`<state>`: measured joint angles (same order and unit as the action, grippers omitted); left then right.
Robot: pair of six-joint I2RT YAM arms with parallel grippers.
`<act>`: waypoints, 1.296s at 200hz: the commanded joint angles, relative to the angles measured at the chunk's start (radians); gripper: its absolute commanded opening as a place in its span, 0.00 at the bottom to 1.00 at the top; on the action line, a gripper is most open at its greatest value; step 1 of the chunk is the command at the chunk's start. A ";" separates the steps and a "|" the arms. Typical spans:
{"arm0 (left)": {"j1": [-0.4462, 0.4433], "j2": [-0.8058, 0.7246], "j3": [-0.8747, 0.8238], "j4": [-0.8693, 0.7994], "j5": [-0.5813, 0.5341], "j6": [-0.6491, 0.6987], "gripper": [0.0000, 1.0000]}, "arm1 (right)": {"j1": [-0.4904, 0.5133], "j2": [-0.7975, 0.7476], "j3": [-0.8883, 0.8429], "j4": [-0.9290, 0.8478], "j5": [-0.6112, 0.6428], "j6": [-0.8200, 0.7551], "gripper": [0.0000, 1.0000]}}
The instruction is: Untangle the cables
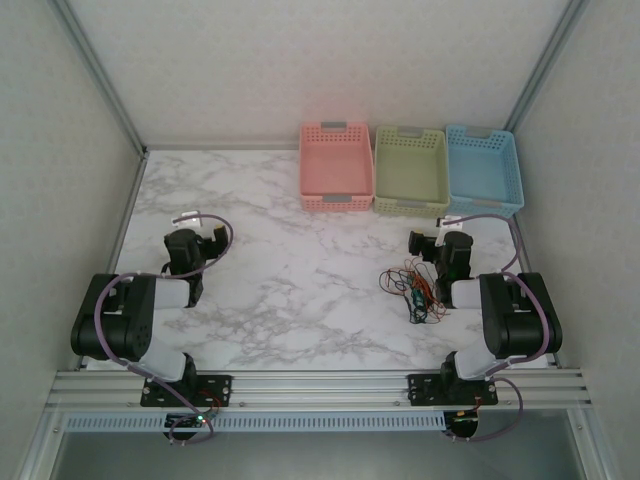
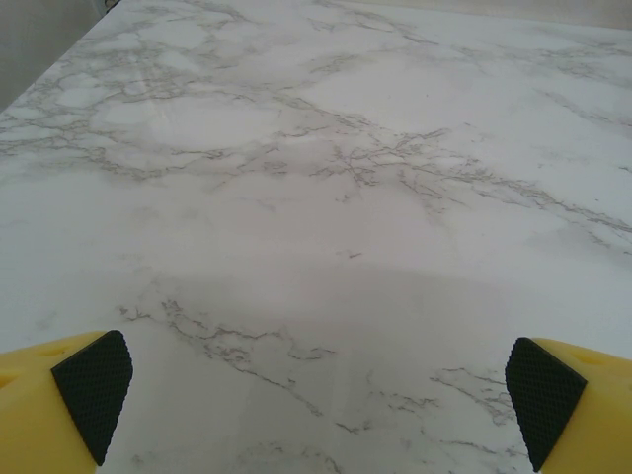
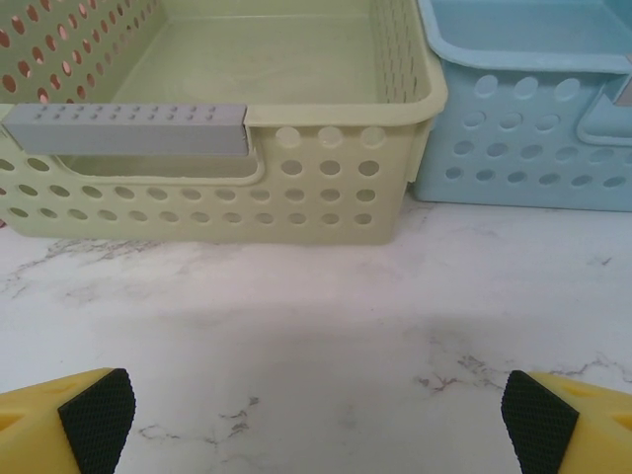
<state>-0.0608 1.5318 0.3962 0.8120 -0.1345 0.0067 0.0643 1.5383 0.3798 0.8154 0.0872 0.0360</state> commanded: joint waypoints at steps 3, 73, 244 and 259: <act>0.009 0.005 0.007 0.031 0.013 -0.014 1.00 | 0.002 0.002 0.022 -0.003 -0.017 -0.018 0.99; 0.009 0.005 0.006 0.031 0.015 -0.014 1.00 | 0.002 -0.326 0.171 -0.469 0.058 0.075 0.99; 0.009 0.005 0.007 0.029 0.014 -0.012 1.00 | -0.077 0.600 1.614 -1.649 0.169 0.199 0.83; 0.010 0.004 0.006 0.029 0.014 -0.013 1.00 | -0.085 0.672 1.686 -1.668 0.128 0.194 0.81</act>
<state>-0.0608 1.5318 0.3962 0.8120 -0.1345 0.0036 0.0059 2.1250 1.9480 -0.7132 0.2493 0.2565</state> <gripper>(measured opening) 0.997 0.823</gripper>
